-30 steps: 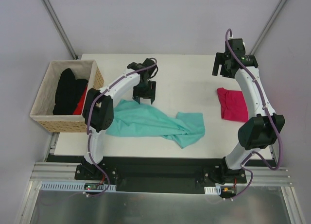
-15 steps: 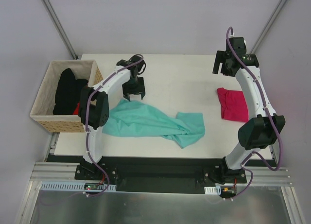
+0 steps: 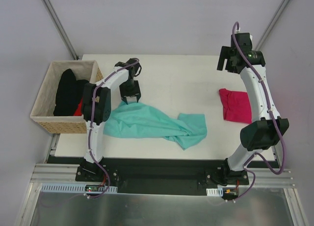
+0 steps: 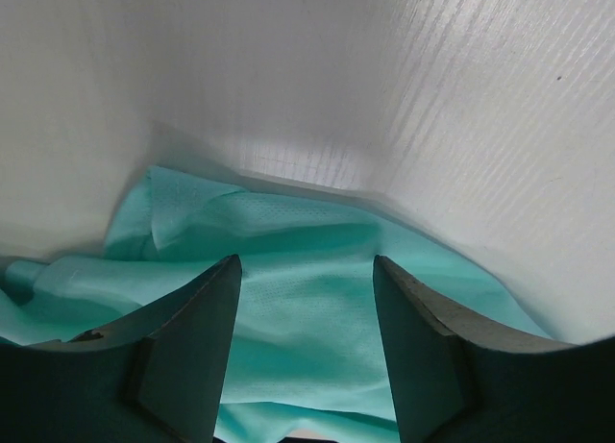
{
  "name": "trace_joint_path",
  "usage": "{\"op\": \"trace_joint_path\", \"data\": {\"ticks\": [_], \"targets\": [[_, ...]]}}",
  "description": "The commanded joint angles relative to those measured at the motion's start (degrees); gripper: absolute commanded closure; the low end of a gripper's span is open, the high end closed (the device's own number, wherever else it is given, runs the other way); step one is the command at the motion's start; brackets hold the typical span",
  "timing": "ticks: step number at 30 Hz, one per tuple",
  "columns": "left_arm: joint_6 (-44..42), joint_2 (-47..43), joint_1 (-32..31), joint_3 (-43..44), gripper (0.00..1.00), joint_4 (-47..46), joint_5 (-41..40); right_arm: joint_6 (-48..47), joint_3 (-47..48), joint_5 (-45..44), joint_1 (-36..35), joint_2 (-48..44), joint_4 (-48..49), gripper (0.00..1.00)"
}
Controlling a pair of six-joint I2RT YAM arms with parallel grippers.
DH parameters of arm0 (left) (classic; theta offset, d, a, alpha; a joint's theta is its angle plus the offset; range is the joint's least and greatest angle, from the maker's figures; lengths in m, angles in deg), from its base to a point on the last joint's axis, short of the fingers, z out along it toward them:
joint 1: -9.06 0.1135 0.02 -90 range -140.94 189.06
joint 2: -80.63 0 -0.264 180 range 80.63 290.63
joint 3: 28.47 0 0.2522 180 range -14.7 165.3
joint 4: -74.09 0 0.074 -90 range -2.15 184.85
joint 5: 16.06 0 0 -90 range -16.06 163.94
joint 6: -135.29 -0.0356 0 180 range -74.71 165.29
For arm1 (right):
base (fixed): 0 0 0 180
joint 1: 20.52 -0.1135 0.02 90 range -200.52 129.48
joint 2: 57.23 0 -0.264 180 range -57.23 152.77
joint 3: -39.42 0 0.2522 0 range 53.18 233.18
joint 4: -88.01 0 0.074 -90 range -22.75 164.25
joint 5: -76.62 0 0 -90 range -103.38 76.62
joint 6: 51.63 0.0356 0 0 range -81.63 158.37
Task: Fold and stack the t-shirts
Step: Move the tshirt to the center of the board, then flatten out the tshirt
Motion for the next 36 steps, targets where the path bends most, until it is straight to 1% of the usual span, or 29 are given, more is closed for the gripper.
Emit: {"op": "trace_joint_path", "data": {"ticks": [1, 4, 5, 7, 8, 9, 15, 16, 17, 18, 19, 20, 21, 25, 26, 27, 28, 29, 31, 36], "targets": [[0.4, 0.5, 0.0, 0.6, 0.46, 0.6, 0.7, -1.1, 3.3, -2.0, 0.0, 0.1, -1.9, 0.03], [0.4, 0.7, 0.0, 0.1, 0.67, 0.3, 1.3, -1.2, 3.7, -2.2, 0.0, 0.3, -2.1, 0.03], [0.4, 0.8, 0.0, 0.0, 0.81, 0.2, 1.4, -1.2, 3.7, -2.2, 0.1, 0.4, -2.2, 0.03], [0.3, 0.8, 0.0, -0.1, 0.9, 0.2, 1.6, -1.2, 3.7, -2.2, 0.0, 0.4, -2.4, 0.03], [0.4, 0.7, 0.0, -0.1, 1.0, 0.1, 1.5, -1.1, 3.7, -2.1, 0.0, 0.4, -2.3, 0.03], [0.3, 0.6, 0.0, 0.0, 1.0, 0.1, 2.9, -1.0, 3.6, -2.1, 0.0, 0.3, -2.4, 0.03], [0.1, -1.8, 0.0, 0.0, 1.0, 0.1, 2.5, -0.7, 3.3, -1.5, -0.1, 0.1, -2.0, 0.03], [0.1, -2.2, 0.0, -0.1, 0.99, 0.2, 2.4, -0.6, 3.3, -1.3, -0.1, 0.0, -1.9, 0.03], [0.1, -2.4, 0.0, -0.3, 0.88, 0.1, 2.2, -0.5, 3.2, -1.3, -0.2, 0.0, -1.8, 0.03], [0.1, -2.8, 0.0, -0.5, 0.6, 0.1, 2.1, -0.5, 3.0, -1.2, -0.2, 0.0, -1.8, 0.03], [0.1, -2.9, 0.0, -0.8, 0.47, 0.2, 2.0, -0.4, 3.0, -1.0, -0.2, 0.0, -1.6, 0.03], [0.2, -3.0, 0.0, -1.6, 0.42, 0.2, 2.0, -0.4, 2.8, -0.9, -0.2, -0.1, -1.5, 0.02], [0.4, -3.3, 0.0, -2.0, 0.4, 0.1, 2.0, -0.4, 2.8, -0.9, -0.2, -0.1, -1.5, 0.03], [0.8, -2.9, 0.0, -3.8, 0.36, 0.1, 2.5, -0.6, 2.6, -0.9, -0.4, -0.3, -1.5, 0.02], [1.1, -2.7, 0.0, -3.9, 0.38, 0.1, 2.9, -0.7, 2.5, -0.9, -0.5, -0.2, -1.5, 0.03], [1.1, -2.3, 0.0, -3.9, 0.45, 0.1, 3.2, -0.7, 2.4, -0.9, -0.4, -0.3, -1.5, 0.02], [1.2, -2.1, 0.0, -4.0, 0.66, 0.1, 3.4, -0.7, 2.4, -0.8, -0.4, -0.3, -1.5, 0.02], [1.3, -1.7, 0.0, -3.9, 0.75, 0.1, 3.7, -0.7, 2.3, -0.8, -0.5, -0.4, -1.4, 0.03], [1.5, -1.7, 0.0, -3.9, 1.0, -0.1, 3.7, -0.7, 2.3, -0.7, -0.6, -0.4, -1.6, 0.03], [1.1, -2.7, 0.0, -2.2, 1.0, -0.4, 4.8, -0.7, 2.0, -0.7, -0.6, -0.6, -1.4, 0.02]]}}
